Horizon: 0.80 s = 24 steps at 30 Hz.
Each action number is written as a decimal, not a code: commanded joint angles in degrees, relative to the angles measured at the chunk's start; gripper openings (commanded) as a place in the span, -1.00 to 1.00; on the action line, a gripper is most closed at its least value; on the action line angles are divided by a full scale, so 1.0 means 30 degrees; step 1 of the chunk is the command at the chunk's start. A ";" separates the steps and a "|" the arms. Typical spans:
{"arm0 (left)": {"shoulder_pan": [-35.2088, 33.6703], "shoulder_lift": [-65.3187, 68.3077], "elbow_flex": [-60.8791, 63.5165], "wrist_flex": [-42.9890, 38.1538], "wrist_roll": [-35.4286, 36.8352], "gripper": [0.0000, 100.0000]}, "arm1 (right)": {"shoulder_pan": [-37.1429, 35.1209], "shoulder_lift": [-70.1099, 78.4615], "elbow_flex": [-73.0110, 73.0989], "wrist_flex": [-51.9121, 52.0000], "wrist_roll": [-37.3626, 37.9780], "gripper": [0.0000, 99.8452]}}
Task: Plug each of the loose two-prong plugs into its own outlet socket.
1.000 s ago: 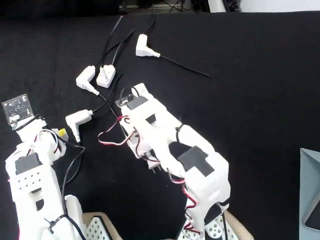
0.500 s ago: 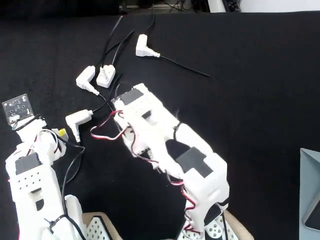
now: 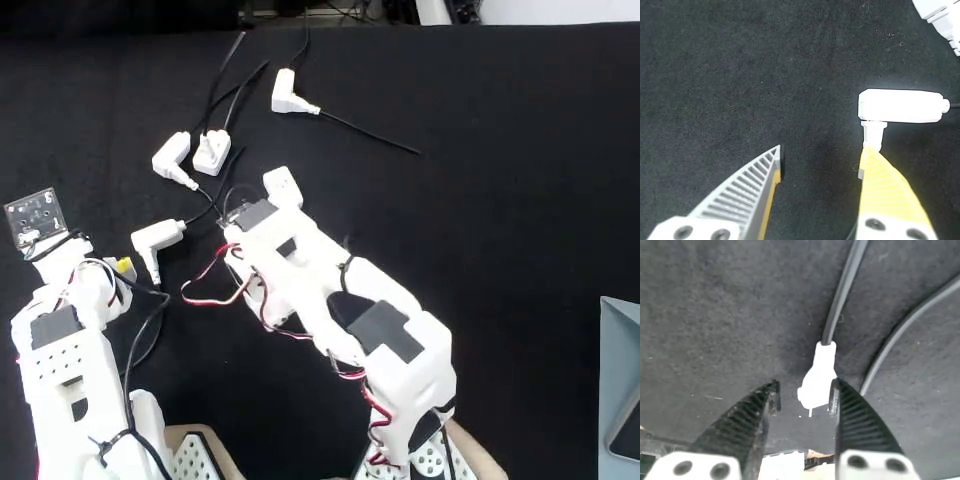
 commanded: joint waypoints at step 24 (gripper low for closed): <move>-0.0073 -0.0322 -0.0044 -0.0322 0.0000 -0.50 | 0.0791 -0.6462 0.1919 -0.1084 0.0469 -0.98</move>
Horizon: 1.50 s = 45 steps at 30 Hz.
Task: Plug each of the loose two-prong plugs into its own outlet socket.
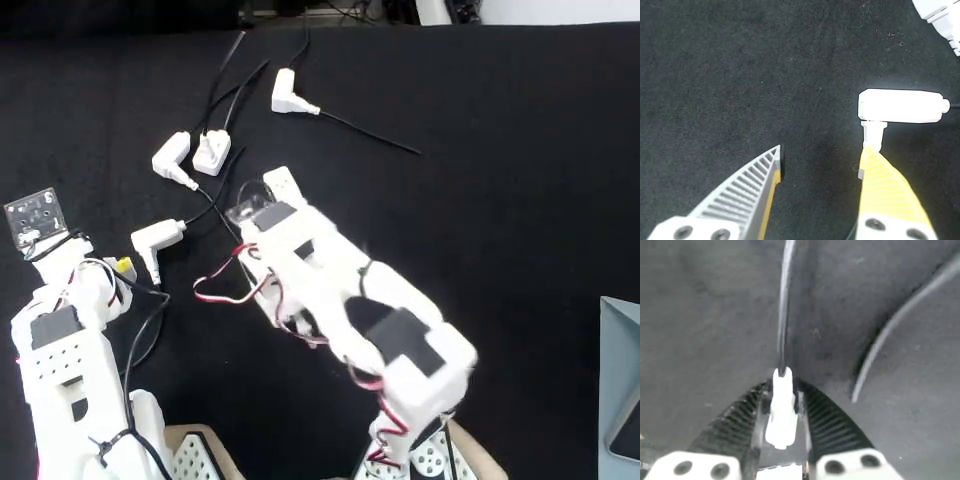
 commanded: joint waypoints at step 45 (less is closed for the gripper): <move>1.0681 -0.0352 -0.5348 0.5744 -0.1319 -0.49 | -0.0147 -1.9502 1.6542 -1.6850 0.0674 -0.98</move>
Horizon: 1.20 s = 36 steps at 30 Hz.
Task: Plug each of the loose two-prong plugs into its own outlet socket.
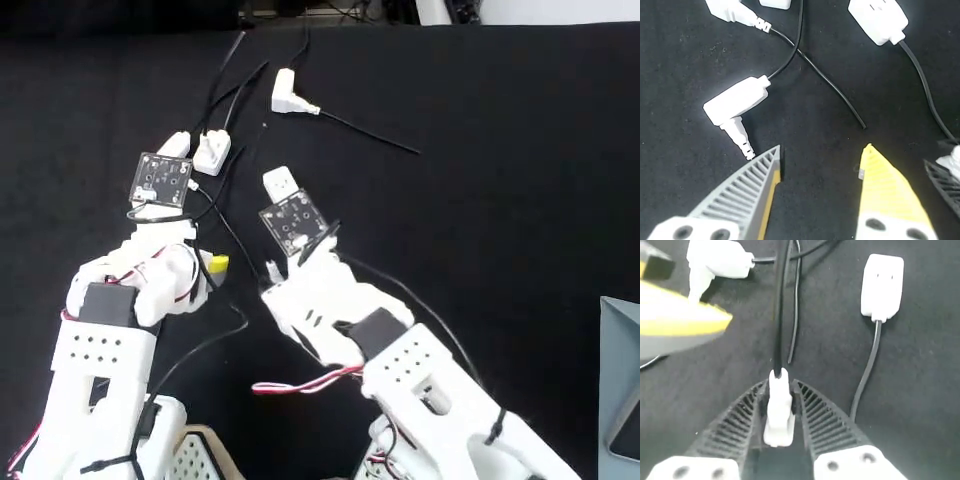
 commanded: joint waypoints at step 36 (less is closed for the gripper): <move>0.1363 -0.6886 0.2183 -0.1055 -0.1788 -0.48 | -0.1553 0.0249 0.0513 -0.1377 0.0352 -0.98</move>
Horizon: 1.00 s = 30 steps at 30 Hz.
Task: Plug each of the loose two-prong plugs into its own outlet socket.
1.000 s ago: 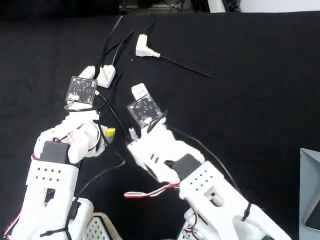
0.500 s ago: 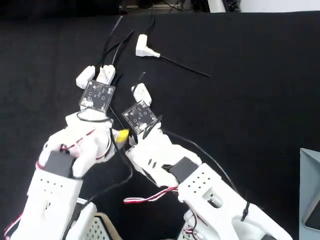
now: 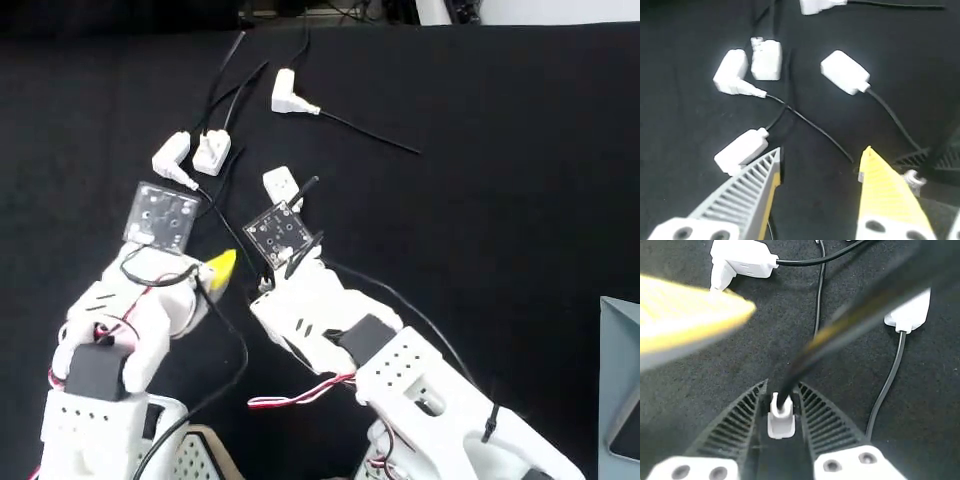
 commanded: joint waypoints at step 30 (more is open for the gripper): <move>0.1392 1.1018 -0.6520 -0.1963 0.2989 -0.39 | 1.2249 -0.6110 0.0249 0.1963 0.1348 -0.98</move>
